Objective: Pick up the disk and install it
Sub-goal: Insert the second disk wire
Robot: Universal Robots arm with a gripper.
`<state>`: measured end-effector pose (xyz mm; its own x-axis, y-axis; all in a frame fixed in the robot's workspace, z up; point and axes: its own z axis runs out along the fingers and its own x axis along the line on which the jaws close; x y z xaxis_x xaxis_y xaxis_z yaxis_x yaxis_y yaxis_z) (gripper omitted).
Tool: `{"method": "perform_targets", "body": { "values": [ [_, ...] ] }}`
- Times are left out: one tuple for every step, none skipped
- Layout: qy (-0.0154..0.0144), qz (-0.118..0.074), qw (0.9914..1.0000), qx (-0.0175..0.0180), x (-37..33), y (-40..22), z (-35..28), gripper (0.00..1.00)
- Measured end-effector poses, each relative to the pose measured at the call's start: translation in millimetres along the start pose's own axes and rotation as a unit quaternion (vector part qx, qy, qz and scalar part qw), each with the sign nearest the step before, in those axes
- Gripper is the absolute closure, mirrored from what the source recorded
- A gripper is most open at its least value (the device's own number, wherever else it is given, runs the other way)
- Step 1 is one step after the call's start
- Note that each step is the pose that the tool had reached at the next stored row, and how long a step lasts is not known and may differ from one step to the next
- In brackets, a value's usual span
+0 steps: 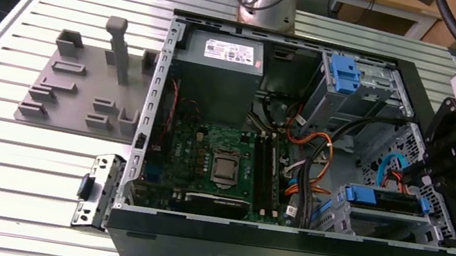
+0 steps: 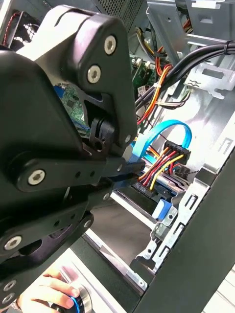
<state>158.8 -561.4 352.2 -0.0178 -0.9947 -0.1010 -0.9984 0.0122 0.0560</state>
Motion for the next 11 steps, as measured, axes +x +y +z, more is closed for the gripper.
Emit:
{"method": "perform_targets", "body": {
  "values": [
    [0.0,0.0,1.0,0.0,0.0,0.0,0.1,0.84],
    [0.0,0.0,1.0,0.0,0.0,-0.1,0.1,0.84],
    [0.0,0.0,1.0,0.0,0.0,-0.1,0.1,0.84],
    [0.0,0.0,1.0,0.0,0.0,-0.1,0.1,0.84],
    [0.0,0.0,1.0,0.0,0.0,-0.1,0.2,0.84],
    [-0.0001,0.0,1.0,0.0,0.3,0.0,0.3,0.84],
    [-0.0002,0.0,1.0,0.0001,0.9,0.6,0.4,0.84],
    [0.0,0.0,1.0,0.0002,1.9,1.7,0.2,0.84],
    [0.0,0.0,1.0,0.0004,3.2,3.0,0.1,0.84],
    [0.0,0.0,1.0,0.0004,4.7,4.2,0.2,0.84],
    [0.0,-0.001,1.0,0.0004,6.4,5.4,0.4,0.84]
  ]
}}
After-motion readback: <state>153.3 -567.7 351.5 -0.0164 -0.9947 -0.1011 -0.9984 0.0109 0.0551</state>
